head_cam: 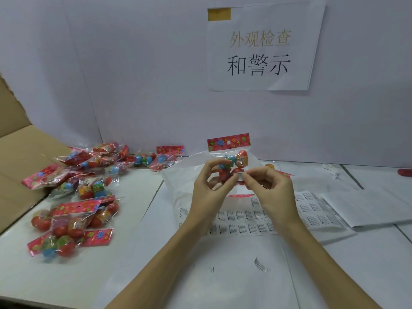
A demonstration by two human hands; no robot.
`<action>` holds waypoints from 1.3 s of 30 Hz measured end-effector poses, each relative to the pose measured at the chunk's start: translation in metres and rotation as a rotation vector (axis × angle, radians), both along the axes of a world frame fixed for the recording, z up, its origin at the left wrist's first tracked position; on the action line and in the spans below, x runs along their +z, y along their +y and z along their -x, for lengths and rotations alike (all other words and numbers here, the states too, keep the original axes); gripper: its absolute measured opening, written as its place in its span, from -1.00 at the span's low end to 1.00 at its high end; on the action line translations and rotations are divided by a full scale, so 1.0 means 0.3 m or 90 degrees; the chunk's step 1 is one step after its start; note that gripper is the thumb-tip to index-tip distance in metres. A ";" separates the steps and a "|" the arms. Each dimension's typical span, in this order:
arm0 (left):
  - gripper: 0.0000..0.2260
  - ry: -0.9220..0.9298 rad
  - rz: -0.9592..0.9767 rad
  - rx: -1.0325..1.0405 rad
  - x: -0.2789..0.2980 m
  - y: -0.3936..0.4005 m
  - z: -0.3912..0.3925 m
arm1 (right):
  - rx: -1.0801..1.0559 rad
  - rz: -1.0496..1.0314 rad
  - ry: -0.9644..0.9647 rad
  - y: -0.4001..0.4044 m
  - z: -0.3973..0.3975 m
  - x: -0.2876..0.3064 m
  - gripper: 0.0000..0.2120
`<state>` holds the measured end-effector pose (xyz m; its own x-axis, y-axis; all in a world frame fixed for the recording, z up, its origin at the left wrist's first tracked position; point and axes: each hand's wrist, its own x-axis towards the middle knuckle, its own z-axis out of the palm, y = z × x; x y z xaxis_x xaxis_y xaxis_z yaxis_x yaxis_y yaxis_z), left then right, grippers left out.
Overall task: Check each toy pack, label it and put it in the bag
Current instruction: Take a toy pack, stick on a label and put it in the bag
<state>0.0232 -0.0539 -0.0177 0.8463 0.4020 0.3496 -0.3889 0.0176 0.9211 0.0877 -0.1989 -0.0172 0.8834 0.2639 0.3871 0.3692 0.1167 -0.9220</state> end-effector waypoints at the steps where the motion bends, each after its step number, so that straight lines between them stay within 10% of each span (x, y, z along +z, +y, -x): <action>1: -0.66 -0.001 -0.004 0.008 -0.002 0.001 -0.001 | 0.000 0.003 -0.002 0.000 0.001 -0.001 -0.92; 9: -0.68 0.011 -0.005 0.019 -0.002 0.014 -0.007 | -0.112 0.087 0.068 0.029 0.024 -0.007 -0.44; 20: -0.66 0.018 -0.012 -0.040 -0.005 0.015 -0.002 | 0.192 -0.161 0.349 0.009 0.015 0.011 -0.84; 27: -0.63 -0.003 0.001 -0.051 -0.009 0.023 -0.008 | 0.139 -0.037 0.213 0.014 0.024 0.008 -0.79; 34: -0.11 0.037 0.060 -0.070 -0.005 0.028 -0.020 | 0.021 0.081 0.113 -0.055 -0.019 0.038 -0.73; 39: -0.62 0.052 0.038 0.063 -0.015 0.040 -0.018 | 0.101 0.153 0.080 -0.099 -0.026 0.060 -0.85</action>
